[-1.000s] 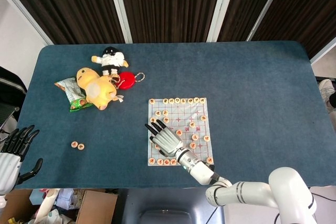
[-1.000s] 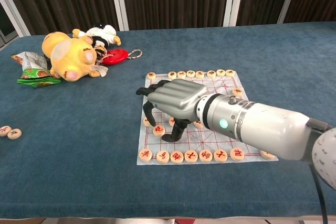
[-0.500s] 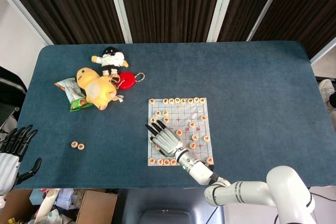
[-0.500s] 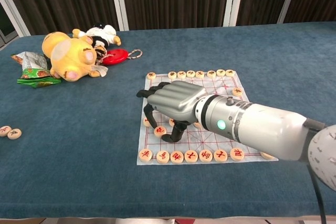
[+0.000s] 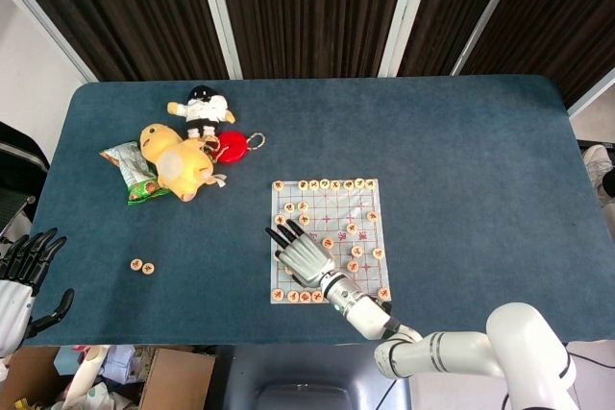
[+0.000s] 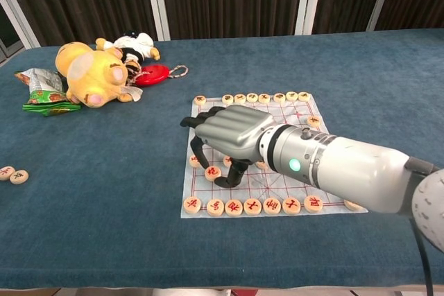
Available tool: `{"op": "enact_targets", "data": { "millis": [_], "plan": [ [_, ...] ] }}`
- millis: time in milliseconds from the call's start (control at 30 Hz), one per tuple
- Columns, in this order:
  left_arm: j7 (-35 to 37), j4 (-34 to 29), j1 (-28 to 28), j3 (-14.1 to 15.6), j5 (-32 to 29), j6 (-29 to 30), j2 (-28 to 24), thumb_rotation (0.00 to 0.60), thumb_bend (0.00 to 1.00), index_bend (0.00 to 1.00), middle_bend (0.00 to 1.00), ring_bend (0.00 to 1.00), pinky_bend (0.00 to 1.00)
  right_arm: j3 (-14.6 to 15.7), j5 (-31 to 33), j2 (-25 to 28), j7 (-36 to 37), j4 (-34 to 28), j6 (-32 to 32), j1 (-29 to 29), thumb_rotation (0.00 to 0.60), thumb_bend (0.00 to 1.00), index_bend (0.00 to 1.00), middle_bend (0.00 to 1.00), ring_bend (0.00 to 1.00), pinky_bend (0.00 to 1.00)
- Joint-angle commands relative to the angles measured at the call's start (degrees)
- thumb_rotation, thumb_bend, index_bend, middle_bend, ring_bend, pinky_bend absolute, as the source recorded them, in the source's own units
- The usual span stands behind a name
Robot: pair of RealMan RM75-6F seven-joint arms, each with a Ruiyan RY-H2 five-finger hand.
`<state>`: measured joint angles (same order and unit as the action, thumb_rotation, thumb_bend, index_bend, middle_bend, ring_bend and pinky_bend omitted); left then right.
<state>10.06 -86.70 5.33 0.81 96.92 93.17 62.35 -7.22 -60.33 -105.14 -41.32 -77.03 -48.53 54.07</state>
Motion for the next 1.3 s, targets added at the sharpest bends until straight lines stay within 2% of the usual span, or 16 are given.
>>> {"op": "enact_targets", "data": {
  "millis": [33, 400, 700, 900, 1300],
  "plan": [
    [-0.09, -0.01, -0.03, -0.04, 0.01, 0.07, 0.02, 0.6, 0.4, 0.0, 0.0, 0.0, 0.01, 0.53, -1.05, 1.38, 0.21, -1.54, -1.1, -0.52, 0.6, 0.47, 0.66, 0.1, 0.0, 0.0],
    [-1.24, -0.2, 0.01, 0.03, 0.23, -0.23, 0.38, 0.6, 0.4, 0.0, 0.0, 0.0, 0.01, 3.6, -3.74, 7.77, 0.03, -7.5, -4.56, -3.5, 0.6, 0.47, 0.66, 0.1, 0.0, 0.0],
    [-2.24, -0.26, 0.26, 0.09, 0.34, -0.84, 0.79, 0.6, 0.4, 0.0, 0.0, 0.0, 0.01, 5.8, -6.38, 9.76, 1.1, -7.17, -4.88, -5.06, 0.6, 0.47, 0.65, 0.1, 0.0, 0.0],
    [-2.25, -0.24, 0.38, 0.09, 0.25, -1.15, 0.8, 0.6, 0.4, 0.0, 0.0, 0.0, 0.01, 6.33, -6.87, 9.58, 1.11, -6.35, -4.44, -5.32, 0.6, 0.47, 0.65, 0.1, 0.0, 0.0],
    [-1.96, -0.18, 0.32, 0.05, 0.18, -0.98, 0.72, 0.6, 0.4, 0.0, 0.0, 0.0, 0.01, 5.05, -8.0, 9.53, 3.02, -6.04, -4.75, -5.92, 0.6, 0.47, 0.65, 0.1, 0.0, 0.0]
  ]
}}
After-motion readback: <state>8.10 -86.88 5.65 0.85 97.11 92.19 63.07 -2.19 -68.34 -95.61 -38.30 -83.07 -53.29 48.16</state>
